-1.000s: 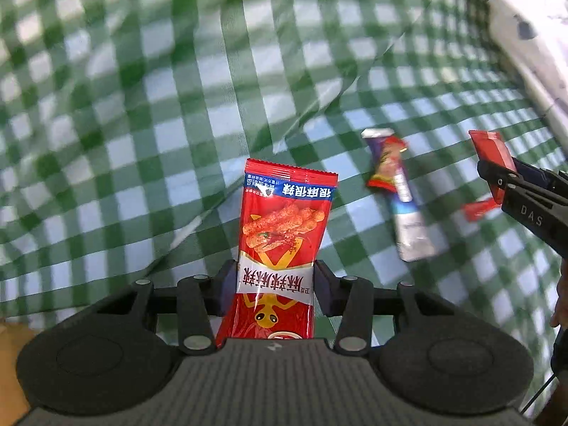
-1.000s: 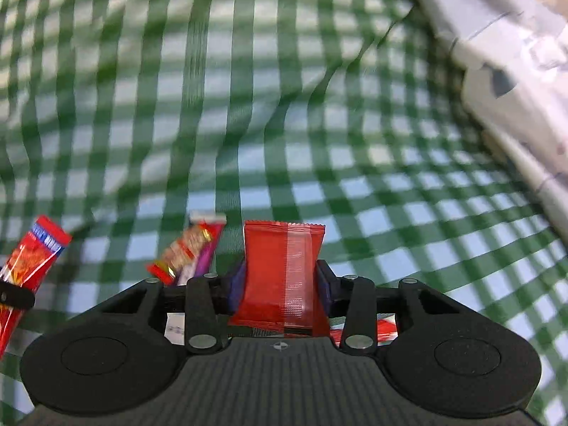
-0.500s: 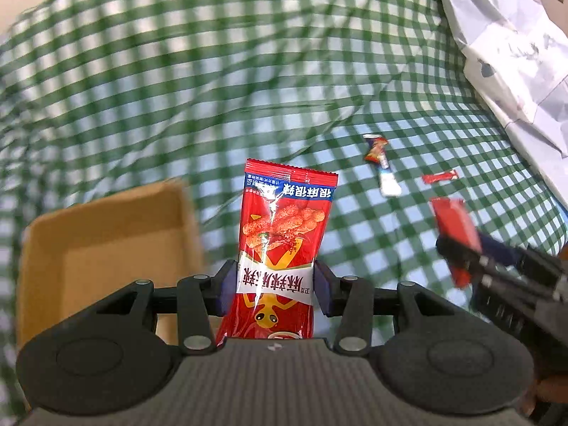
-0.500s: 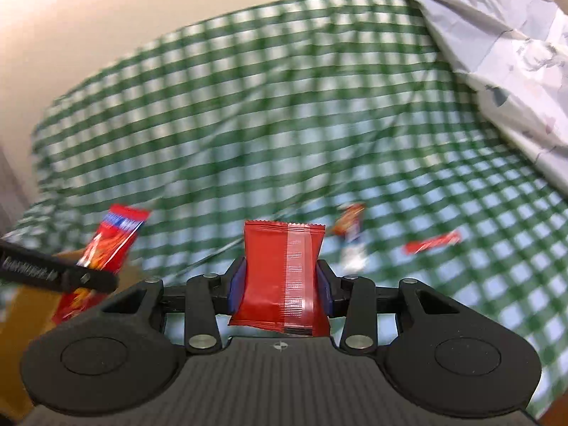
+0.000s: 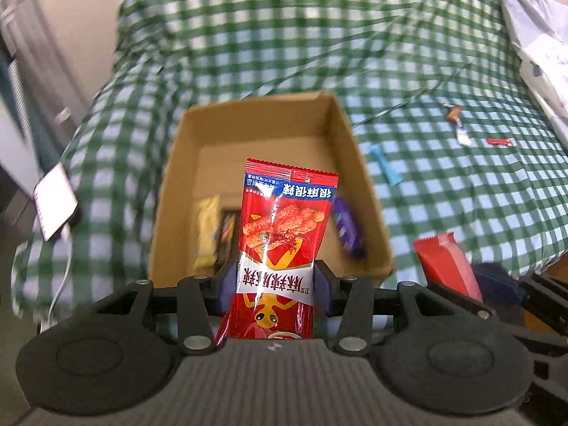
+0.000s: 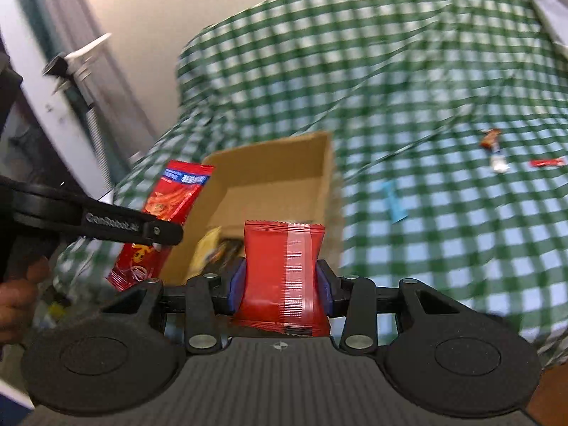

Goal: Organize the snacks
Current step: 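Carry both red packets over the box with both tools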

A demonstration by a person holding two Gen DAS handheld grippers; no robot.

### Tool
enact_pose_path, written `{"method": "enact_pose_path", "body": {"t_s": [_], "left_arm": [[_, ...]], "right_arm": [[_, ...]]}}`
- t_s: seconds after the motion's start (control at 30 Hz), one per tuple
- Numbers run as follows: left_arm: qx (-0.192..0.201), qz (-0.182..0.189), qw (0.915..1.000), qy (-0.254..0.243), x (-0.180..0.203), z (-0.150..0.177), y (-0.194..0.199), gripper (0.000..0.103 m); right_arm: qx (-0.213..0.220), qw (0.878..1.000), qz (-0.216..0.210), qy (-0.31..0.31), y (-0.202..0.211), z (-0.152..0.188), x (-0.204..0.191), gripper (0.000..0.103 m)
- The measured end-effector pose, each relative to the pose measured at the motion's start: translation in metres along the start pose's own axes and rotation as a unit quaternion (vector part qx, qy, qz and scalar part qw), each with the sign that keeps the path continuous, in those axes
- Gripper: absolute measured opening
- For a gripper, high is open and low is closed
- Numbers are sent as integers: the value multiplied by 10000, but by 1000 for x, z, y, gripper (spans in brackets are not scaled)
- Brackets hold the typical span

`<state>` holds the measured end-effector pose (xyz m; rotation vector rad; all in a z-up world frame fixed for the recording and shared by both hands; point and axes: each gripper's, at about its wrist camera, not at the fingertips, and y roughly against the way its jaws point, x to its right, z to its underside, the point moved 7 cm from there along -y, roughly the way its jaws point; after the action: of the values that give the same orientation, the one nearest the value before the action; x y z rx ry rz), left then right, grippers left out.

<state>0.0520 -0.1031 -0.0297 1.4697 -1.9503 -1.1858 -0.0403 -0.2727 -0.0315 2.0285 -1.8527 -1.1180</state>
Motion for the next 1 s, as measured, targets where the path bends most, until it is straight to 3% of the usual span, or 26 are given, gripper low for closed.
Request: {"method": "enact_pose_path", "body": {"t_s": [0.27, 0.57, 1.0], "left_arm": [[40, 4, 9995, 306, -35, 46, 18, 50], [123, 126, 9990, 423, -43, 52, 20, 50], [-26, 151, 9987, 491, -45, 55, 7, 50]], "right_arm": [[-64, 9988, 54, 474, 14, 17, -49, 43], [-39, 9967, 179, 787, 20, 21, -70, 43], [-231, 9957, 242, 868, 9, 22, -71, 43]]}}
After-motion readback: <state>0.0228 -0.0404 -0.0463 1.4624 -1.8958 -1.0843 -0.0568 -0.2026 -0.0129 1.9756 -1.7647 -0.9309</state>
